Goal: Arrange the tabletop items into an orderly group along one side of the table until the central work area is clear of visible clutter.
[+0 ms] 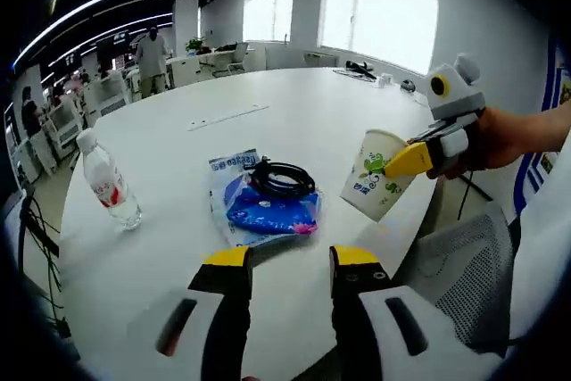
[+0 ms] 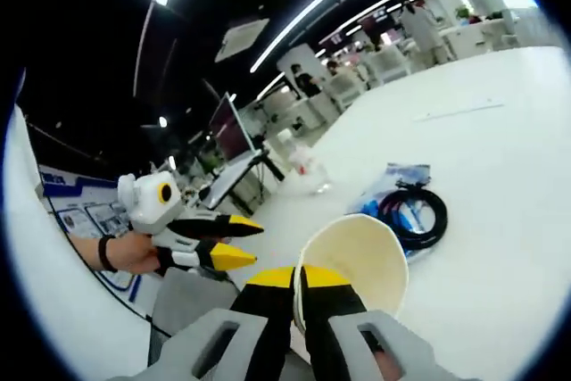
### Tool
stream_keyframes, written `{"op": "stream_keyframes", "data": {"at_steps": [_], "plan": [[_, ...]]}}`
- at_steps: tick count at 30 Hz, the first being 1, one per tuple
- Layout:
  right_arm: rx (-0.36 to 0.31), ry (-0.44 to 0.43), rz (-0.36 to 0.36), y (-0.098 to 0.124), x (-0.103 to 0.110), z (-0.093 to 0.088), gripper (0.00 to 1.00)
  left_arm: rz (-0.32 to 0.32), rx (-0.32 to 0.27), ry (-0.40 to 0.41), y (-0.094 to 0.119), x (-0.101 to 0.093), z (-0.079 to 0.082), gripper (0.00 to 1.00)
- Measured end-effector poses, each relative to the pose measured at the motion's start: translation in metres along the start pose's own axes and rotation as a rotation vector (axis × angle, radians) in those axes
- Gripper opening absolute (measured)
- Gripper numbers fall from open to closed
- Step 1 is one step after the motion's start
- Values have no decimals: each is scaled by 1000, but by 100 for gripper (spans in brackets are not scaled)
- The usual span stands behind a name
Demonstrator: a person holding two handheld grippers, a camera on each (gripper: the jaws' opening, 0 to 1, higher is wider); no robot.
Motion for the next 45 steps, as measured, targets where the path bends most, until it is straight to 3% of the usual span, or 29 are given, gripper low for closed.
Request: {"op": "stream_keyframes", "data": {"at_steps": [17, 27, 33, 45], "plan": [[-36, -36, -60, 9, -13, 2, 0, 137, -84, 138, 24, 61, 14, 33], [-33, -34, -91, 12, -20, 1, 0, 184, -124, 214, 38, 78, 9, 33], [-34, -42, -102, 11, -25, 1, 0, 203, -142, 233, 42, 77, 9, 33], [-7, -20, -91, -9, -26, 14, 0, 229, -170, 255, 59, 93, 5, 37]]}}
Point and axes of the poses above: the point that each gripper's makers call its tool centre point, and the gripper's own axes: y roughly backward along the fingers, x roughly to its left, z roughly out of its top, the point moved 1 cm from there along y, roughly backward along the fingers, and after that the axes turned 14 degrees about y, right-handed, at the moved point
